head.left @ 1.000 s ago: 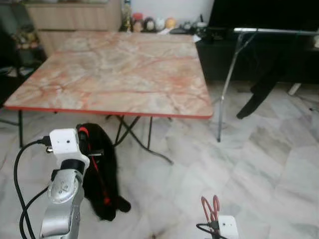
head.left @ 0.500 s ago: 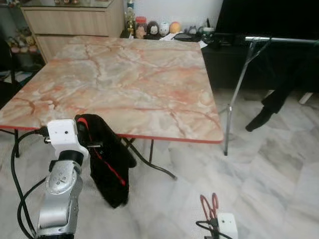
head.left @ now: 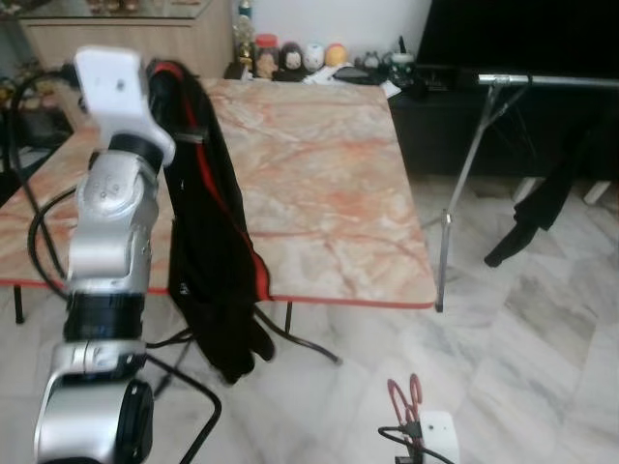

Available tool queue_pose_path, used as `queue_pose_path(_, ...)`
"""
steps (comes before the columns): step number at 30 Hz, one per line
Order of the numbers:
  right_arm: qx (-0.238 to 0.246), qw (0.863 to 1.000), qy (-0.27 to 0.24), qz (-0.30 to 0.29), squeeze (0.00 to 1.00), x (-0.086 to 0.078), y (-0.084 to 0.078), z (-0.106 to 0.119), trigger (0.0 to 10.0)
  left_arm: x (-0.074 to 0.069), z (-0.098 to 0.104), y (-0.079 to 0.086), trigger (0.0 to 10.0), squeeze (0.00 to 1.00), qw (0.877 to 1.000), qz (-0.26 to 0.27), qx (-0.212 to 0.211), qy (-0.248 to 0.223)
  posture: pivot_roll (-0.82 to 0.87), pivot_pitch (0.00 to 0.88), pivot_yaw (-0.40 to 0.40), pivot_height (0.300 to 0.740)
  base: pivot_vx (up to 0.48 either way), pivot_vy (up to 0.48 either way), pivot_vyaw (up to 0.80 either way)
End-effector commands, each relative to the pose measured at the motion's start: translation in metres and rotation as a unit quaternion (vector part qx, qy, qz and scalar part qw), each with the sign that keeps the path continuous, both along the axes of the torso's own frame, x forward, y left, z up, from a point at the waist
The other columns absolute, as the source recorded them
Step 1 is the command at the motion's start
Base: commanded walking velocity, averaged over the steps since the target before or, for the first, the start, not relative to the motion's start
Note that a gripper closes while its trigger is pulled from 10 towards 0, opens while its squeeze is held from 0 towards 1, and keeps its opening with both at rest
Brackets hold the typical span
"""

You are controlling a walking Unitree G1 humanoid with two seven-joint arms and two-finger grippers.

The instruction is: Hang hanger

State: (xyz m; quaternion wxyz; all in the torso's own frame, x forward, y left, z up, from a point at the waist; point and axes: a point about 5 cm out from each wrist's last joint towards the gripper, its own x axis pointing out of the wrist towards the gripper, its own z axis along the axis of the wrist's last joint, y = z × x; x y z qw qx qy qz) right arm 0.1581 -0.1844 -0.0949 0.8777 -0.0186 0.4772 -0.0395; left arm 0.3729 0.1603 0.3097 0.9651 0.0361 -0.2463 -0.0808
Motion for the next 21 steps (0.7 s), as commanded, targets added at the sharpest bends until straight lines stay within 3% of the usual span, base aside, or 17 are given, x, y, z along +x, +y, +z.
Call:
queue_pose_path(1,0.005,1.000,-0.003,-0.004,0.00,0.003,0.003,0.001,10.0,0.003,0.022,-0.001,10.0,0.00,0.999,0.006,0.012,-0.035,0.11,0.000,-0.017,0.740,0.289,0.000,0.00)
queue_pose_path(7,0.004,1.000,-0.004,-0.008,0.00,0.005,0.000,0.002,10.0,0.021,0.059,-0.015,10.0,0.00,0.998,0.001,0.005,-0.058,0.11,0.000,-0.016,0.740,0.291,0.000,0.00)
queue_pose_path(13,0.002,1.000,-0.002,-0.008,0.00,0.004,-0.001,0.002,10.0,0.026,0.074,-0.012,10.0,0.00,0.998,0.008,0.004,-0.067,0.11,0.000,-0.017,0.740,0.291,0.000,0.00)
queue_pose_path(21,0.002,1.000,-0.001,-0.005,0.00,0.006,-0.001,0.002,10.0,0.032,0.062,-0.005,10.0,0.00,0.998,0.022,0.005,-0.059,0.11,0.000,-0.021,0.740,0.300,0.000,0.00)
